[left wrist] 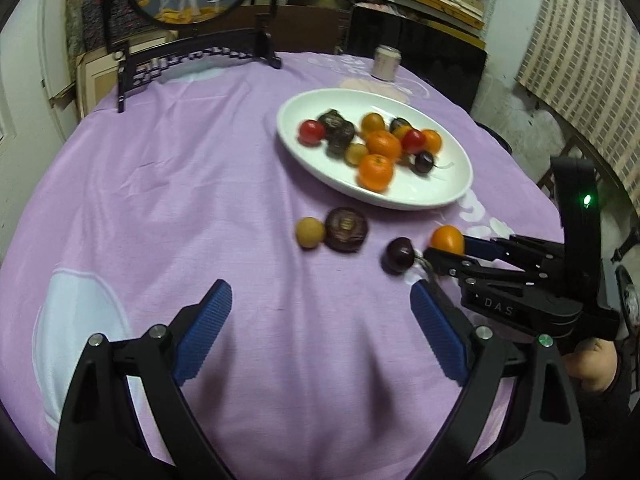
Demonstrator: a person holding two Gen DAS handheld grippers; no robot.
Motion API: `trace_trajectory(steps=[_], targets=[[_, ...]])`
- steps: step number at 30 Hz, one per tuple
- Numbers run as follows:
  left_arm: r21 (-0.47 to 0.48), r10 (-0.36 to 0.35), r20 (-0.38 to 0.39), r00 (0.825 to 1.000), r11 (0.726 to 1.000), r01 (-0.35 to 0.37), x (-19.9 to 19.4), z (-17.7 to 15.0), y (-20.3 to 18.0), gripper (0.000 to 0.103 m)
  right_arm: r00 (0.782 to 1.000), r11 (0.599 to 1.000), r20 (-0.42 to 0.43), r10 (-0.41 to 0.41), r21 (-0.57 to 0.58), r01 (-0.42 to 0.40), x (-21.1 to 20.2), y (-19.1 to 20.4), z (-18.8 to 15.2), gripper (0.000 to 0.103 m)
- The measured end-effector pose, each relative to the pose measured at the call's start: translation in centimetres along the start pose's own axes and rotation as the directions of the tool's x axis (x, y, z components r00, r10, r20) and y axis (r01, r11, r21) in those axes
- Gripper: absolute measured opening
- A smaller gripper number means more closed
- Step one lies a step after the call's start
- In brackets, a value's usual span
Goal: Organize fruits
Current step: 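Grasp the dark cherry with the left tool while the right holds the orange tomato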
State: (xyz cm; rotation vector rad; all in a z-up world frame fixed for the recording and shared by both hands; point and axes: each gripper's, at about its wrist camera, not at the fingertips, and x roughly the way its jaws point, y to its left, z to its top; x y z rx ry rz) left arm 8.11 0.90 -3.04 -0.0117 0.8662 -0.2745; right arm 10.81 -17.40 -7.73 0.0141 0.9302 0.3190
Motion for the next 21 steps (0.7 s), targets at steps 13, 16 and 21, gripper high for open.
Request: trace_trajectory(steps=[13,16,21], targets=[[0.001,-0.026,-0.126,0.992,1.000,0.026,5.9,1.8,-5.6,0.090,0.997,0.989,0.078,-0.027,0.144,0.016,-5.4,-7.0,-3.9,0.040],[0.009,0.011,-0.156,0.988,1.000,-0.010,7.7,2.2,-6.6,0.073,0.996,0.988,0.086,-0.012,0.154,-0.001,-5.7,-7.7,-4.1,0.040],[0.034,0.086,-0.153,0.984,0.996,-0.082,9.3,2.5,-7.5,0.041,0.995,0.988,0.100,0.006,0.155,-0.021,-6.2,-8.3,-4.5,0.040]])
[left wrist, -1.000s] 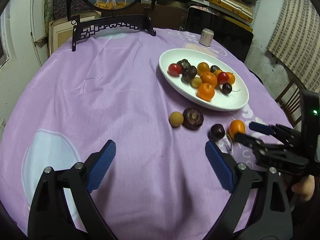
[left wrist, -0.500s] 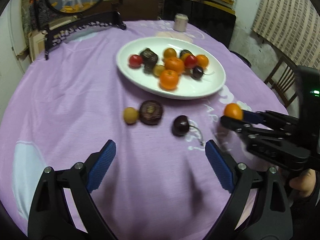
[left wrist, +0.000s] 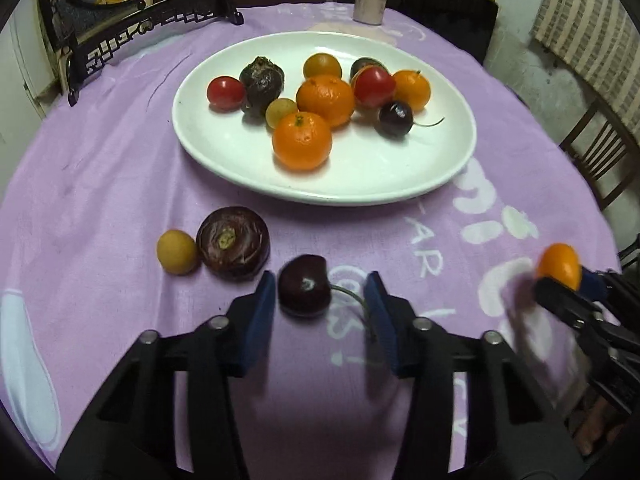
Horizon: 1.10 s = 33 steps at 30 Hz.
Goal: Organize fruits
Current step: 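Grasp the dark cherry with the left tool while the right holds the orange tomato, then lower both fruits onto the white plate and open both tools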
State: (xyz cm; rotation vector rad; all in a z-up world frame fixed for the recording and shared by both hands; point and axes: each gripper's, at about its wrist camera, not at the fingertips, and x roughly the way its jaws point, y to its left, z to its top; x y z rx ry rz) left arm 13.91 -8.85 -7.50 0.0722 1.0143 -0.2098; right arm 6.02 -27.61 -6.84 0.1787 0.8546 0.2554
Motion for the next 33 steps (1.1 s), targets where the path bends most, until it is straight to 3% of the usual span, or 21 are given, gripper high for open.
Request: trace_trajectory(steps=[6,18,23,28,33], targets=[[-0.021,-0.028,0.007,1.000,0.999,0.028,-0.4,-0.2,0.5,0.035,1.000,1.000,-0.003,0.009,-0.004,-0.009,0.1,0.3,0.0,0.040],[-0.020,-0.097,0.094,0.991,0.995,0.099,-5.1,-1.6,2.5,0.034,1.000,0.999,-0.020,0.003,-0.043,-0.003,0.7,3.2,0.5,0.040],[-0.029,-0.094,0.122,0.988,0.995,0.098,-6.2,-1.4,3.8,0.034,1.000,0.998,-0.028,0.011,-0.066,-0.013,1.1,4.6,1.3,0.040],[-0.011,-0.077,0.150,0.986,0.997,0.079,-6.5,1.2,4.6,0.034,1.000,0.993,-0.005,0.024,-0.113,-0.024,1.6,6.0,4.2,0.040],[0.015,-0.081,0.154,0.985,0.997,0.080,-4.9,8.0,4.8,0.036,1.000,0.990,0.023,-0.002,-0.143,0.005,3.6,6.1,9.7,0.040]])
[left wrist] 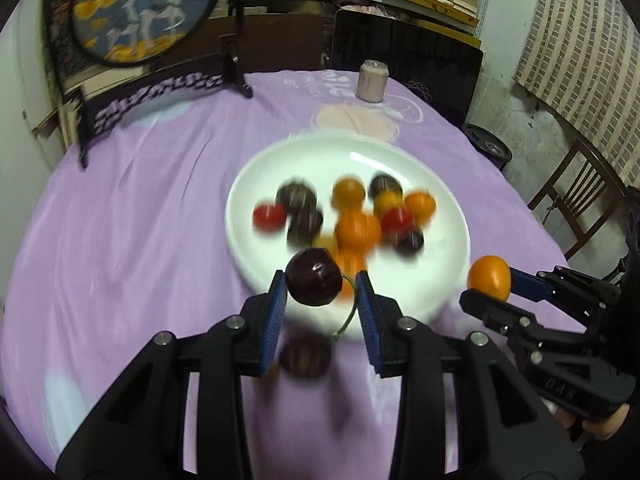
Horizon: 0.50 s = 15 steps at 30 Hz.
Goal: Organize fruits
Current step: 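Lower both fruits onto the white plate and open both tools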
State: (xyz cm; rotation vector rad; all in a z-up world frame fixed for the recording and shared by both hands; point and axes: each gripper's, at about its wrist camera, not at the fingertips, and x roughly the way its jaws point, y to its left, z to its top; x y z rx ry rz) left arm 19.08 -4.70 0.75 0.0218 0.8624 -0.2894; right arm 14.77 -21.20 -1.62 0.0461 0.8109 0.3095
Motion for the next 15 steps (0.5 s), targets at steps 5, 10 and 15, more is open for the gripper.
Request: trace_trajectory(steps=[5,10,15], targets=[[0.020,0.036,-0.056,0.998,0.999,-0.035,5.5,5.8,-0.6,0.037,0.999,0.999,0.002,-0.050,0.011,0.050,3.9,-2.2,3.9,0.040],[0.014,0.038,-0.104,0.994,0.999,-0.037,9.2,7.2,-0.6,0.039,0.999,0.999,-0.035,-0.027,0.038,0.028,6.6,-3.6,4.5,0.040],[0.007,0.046,-0.060,0.997,0.999,-0.046,8.7,7.7,0.0,0.066,0.999,0.996,0.025,-0.030,0.086,0.028,6.0,-4.7,4.8,0.061]])
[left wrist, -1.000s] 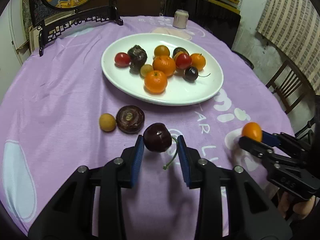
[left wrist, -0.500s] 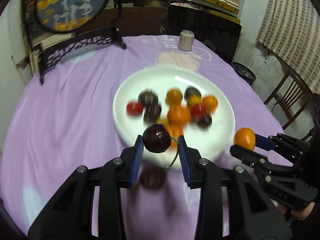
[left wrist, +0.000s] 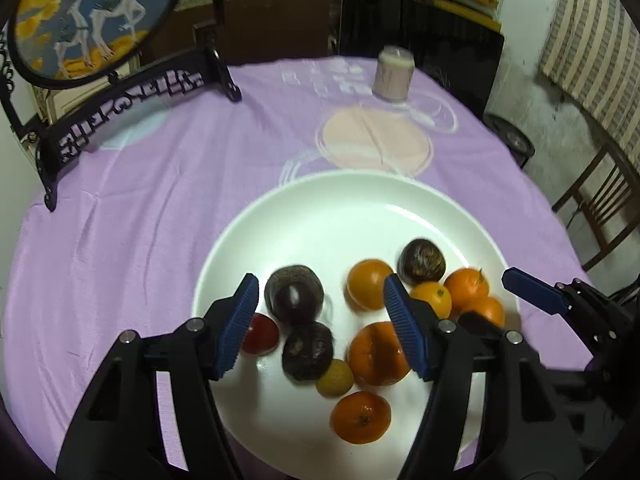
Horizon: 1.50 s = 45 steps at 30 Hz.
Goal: Organize fruits
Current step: 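Lower both fruits onto the white plate and open both tools, then grasp the last dark mangosteen with the right tool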
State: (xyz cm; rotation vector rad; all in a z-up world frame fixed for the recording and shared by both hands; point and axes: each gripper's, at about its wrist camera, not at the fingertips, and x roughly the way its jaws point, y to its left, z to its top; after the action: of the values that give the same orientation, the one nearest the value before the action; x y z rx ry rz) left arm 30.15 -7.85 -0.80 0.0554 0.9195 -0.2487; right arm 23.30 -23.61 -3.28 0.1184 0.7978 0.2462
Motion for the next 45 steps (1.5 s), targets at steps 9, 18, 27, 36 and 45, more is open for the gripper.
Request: trace_trajectory(steps=[9,18,27,36,45], targets=[[-0.048,-0.034,0.077,0.996,0.998,0.038,-6.5,-3.2,2.0,0.075,1.000,1.000,0.000,0.009,-0.025,-0.009,-2.6,1.8,-1.7,0.061],[-0.231,0.097,0.122,0.988,0.971,-0.067,-11.5,-13.8,8.6,0.077,0.985,0.985,-0.102,0.139,-0.090,-0.148,-6.6,8.1,-9.7,0.066],[-0.300,0.061,0.110,0.992,0.954,-0.025,-13.8,-19.1,11.8,0.077,0.977,0.968,-0.186,0.101,-0.210,-0.140,-3.0,14.3,-11.2,0.066],[-0.315,0.050,0.148,0.988,0.949,-0.001,-15.9,-21.3,13.5,0.078,0.975,0.967,-0.219,-0.019,-0.252,-0.038,1.7,15.3,-10.0,0.066],[-0.300,0.011,0.143,0.990,0.953,0.033,-15.7,-21.2,13.1,0.078,0.982,0.958,-0.191,-0.005,-0.283,-0.050,2.5,15.9,-9.7,0.040]])
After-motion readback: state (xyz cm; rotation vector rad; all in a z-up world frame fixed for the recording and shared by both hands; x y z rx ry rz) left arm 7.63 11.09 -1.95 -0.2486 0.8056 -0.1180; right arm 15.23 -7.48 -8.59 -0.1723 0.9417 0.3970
